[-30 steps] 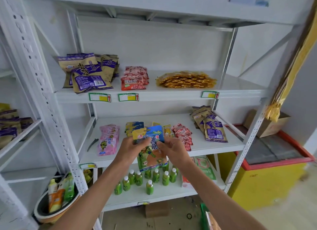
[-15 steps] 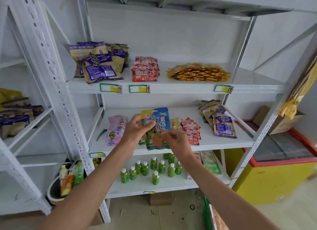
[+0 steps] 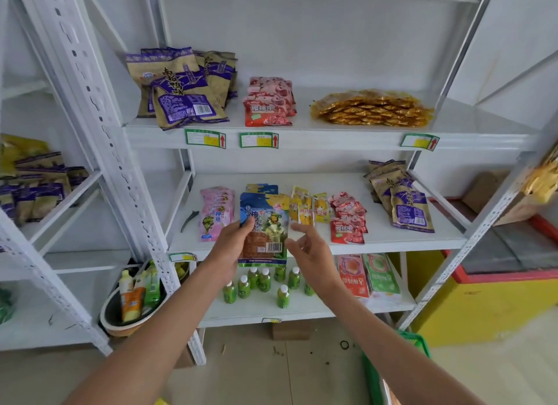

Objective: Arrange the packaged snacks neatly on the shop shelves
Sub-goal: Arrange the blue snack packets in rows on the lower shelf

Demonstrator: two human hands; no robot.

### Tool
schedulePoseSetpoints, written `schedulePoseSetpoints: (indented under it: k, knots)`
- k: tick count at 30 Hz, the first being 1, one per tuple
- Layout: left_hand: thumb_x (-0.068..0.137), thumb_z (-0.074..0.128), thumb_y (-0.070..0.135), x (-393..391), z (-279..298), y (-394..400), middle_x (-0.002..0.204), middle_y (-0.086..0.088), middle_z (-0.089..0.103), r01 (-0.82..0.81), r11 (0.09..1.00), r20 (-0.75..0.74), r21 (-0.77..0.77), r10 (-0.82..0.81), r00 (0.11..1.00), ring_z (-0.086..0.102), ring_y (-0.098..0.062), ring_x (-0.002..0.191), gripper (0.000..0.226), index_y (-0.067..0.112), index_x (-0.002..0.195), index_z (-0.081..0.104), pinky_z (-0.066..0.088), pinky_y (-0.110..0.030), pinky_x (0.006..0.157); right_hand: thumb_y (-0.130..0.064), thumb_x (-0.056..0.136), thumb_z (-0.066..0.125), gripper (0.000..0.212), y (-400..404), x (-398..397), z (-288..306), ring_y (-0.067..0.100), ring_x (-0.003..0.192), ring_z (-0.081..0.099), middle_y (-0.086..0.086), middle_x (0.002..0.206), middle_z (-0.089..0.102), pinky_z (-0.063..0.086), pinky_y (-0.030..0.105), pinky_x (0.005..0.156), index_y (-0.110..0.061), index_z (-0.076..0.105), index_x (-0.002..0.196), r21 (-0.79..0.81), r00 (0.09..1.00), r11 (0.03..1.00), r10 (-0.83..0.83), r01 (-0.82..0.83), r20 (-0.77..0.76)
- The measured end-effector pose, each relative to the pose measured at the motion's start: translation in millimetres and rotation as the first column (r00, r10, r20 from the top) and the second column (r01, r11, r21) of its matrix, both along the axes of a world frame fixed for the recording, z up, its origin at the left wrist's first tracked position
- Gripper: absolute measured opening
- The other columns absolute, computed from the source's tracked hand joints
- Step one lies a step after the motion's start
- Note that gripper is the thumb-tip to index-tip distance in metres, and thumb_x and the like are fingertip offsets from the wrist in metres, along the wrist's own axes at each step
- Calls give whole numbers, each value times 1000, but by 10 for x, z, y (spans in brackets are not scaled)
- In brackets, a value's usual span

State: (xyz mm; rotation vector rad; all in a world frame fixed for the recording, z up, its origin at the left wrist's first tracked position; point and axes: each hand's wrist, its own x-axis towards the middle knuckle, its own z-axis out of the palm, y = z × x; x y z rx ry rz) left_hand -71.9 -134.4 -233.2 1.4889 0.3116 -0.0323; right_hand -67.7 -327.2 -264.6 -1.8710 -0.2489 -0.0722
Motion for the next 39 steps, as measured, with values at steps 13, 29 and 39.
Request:
schedulePoseSetpoints:
  k: [13,29,39]
  knots:
    - [92,74,52,-35,-555,90,132,11,61,-36,985,114,168,17,993,63,-5,110,54,25,136,55,48,-15,79,-30,99,71,40,397,-84,-447,7,52,34,-8,53,43,29,27,52,-18,53,65,-86,958,954,-287,287,11]
    - [92,59,64,1629,-1191,222,64,0,36,43,991,-42,125,-38,998,35,-16,63,50,16,102,70,27,-34,64,-54,96,68,22,417,1512,-1170,13,58,56,-8,64,59,40,30,54,-33,64,92,-288,953,953,-172,97,-248]
    - [85,82,50,2521,-2068,296,107,0,61,92,727,17,680,-141,990,60,-15,89,64,12,129,56,48,-31,74,-49,101,61,47,424,2752,-1597,23,61,57,3,63,60,41,33,56,-17,58,67,-475,932,879,-132,-48,-338]
